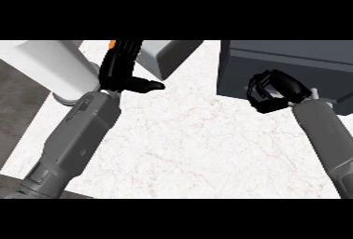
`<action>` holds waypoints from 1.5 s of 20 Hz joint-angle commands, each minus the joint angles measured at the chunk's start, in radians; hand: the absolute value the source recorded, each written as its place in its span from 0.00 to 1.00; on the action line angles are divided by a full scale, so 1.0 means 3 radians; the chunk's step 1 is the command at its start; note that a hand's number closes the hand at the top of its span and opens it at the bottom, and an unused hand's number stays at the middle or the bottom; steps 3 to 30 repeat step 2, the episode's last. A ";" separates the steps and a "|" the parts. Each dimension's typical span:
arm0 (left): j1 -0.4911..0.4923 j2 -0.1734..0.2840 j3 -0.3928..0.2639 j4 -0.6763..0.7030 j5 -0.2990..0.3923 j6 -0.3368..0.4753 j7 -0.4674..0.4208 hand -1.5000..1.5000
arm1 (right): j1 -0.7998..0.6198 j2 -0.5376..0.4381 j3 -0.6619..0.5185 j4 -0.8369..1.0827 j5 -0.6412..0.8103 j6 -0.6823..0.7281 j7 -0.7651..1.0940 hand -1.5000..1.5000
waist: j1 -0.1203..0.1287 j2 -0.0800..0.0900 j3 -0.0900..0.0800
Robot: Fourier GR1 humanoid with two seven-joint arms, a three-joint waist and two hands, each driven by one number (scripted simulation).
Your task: Pick up the cup, place it into the drawer and close the drawer
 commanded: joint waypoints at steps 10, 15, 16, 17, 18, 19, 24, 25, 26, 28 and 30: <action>0.0057 0.0025 0.0002 -0.0055 0.0015 -0.0060 -0.0009 0.00 | -0.0558 -0.0379 -0.0281 0.0088 0.0025 -0.0412 0.0272 1.00 | 0.0128 0.0038 -0.0057; 0.0057 0.0025 0.0002 -0.0055 0.0015 -0.0060 -0.0009 0.00 | -0.0558 -0.0379 -0.0281 0.0088 0.0025 -0.0412 0.0272 1.00 | 0.0128 0.0038 -0.0057; 0.0057 0.0025 0.0002 -0.0055 0.0015 -0.0060 -0.0009 0.00 | -0.0558 -0.0379 -0.0281 0.0088 0.0025 -0.0412 0.0272 1.00 | 0.0128 0.0038 -0.0057; 0.0057 0.0025 0.0002 -0.0055 0.0015 -0.0060 -0.0009 0.00 | -0.0558 -0.0379 -0.0281 0.0088 0.0025 -0.0412 0.0272 1.00 | 0.0128 0.0038 -0.0057; 0.0057 0.0025 0.0002 -0.0055 0.0015 -0.0060 -0.0009 0.00 | -0.0558 -0.0379 -0.0281 0.0088 0.0025 -0.0412 0.0272 1.00 | 0.0128 0.0038 -0.0057; 0.0057 0.0025 0.0002 -0.0055 0.0015 -0.0060 -0.0009 0.00 | -0.0558 -0.0379 -0.0281 0.0088 0.0025 -0.0412 0.0272 1.00 | 0.0128 0.0038 -0.0057; 0.0057 0.0025 0.0002 -0.0055 0.0015 -0.0060 -0.0009 0.00 | -0.0558 -0.0379 -0.0281 0.0088 0.0025 -0.0412 0.0272 1.00 | 0.0128 0.0038 -0.0057; 0.0057 0.0025 0.0002 -0.0055 0.0015 -0.0060 -0.0009 0.00 | -0.0558 -0.0379 -0.0281 0.0088 0.0025 -0.0412 0.0272 1.00 | 0.0128 0.0038 -0.0057; 0.0057 0.0025 0.0002 -0.0055 0.0015 -0.0060 -0.0009 0.00 | -0.0558 -0.0379 -0.0281 0.0088 0.0025 -0.0412 0.0272 1.00 | 0.0128 0.0038 -0.0057; 0.0057 0.0025 0.0002 -0.0055 0.0015 -0.0060 -0.0009 0.00 | -0.0558 -0.0379 -0.0281 0.0088 0.0025 -0.0412 0.0272 1.00 | 0.0128 0.0038 -0.0057; 0.0057 0.0025 0.0002 -0.0055 0.0015 -0.0060 -0.0009 0.00 | -0.0558 -0.0379 -0.0281 0.0088 0.0025 -0.0412 0.0272 1.00 | 0.0128 0.0038 -0.0057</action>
